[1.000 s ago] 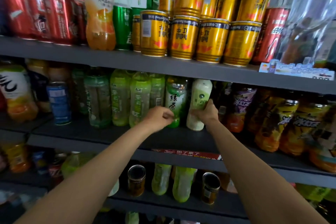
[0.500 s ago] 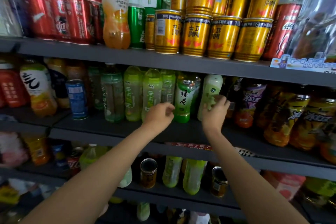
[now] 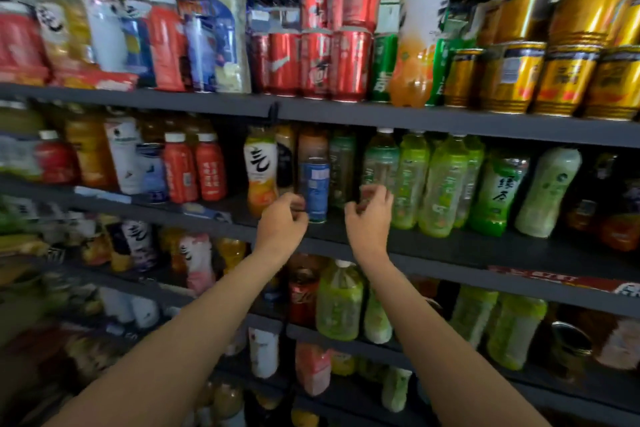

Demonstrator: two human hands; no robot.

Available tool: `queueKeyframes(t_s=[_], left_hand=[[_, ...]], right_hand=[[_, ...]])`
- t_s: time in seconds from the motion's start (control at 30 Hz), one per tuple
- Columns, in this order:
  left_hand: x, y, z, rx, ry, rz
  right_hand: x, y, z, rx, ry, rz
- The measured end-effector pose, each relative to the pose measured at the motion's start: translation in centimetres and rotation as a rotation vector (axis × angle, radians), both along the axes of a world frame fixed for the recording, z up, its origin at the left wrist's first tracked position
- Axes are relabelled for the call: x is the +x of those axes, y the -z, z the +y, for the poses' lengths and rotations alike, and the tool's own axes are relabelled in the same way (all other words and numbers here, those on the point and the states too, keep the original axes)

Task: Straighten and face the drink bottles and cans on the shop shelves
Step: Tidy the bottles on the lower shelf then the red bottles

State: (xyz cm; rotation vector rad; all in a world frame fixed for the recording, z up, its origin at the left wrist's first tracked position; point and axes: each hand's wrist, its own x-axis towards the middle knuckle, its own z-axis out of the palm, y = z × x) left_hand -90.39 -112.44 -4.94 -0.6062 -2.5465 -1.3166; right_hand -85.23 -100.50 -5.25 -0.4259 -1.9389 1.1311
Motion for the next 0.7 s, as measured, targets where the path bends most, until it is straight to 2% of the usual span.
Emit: queueKeyframes(t_s=[0.1,0.2,0.33,0.47,0.6,0.7], left_hand=[[-2.4,0.3,-4.9,-0.006,0.005,-0.016],[-4.5,0.6,-7.2,0.006,0.03,-0.016],[-7.4,0.5,-7.8,0.017,0.084,-0.017],[-10.1,0.7,-6.9,0.025,0.103,-0.023],[-11.9,1.8,-6.5,-0.015,0.169,-0.013],[-13.1,2.5,-6.6,0.025,0.215,-0.046]], right_hand=[[-2.3,0.7,-3.8,-0.031,-0.042,-0.111],[-4.8,0.8,-4.8,0.055,-0.114,-0.248],[-9.1,0.2,-3.6,0.115,-0.039,-0.386],[-13.1,0.7,-3.0,0.075,0.111,-0.331],[-14.8,1.9,-2.7,0.126,0.227,-0.203],[-14.6,2.3,-3.2,0.203,0.281,-0.113]])
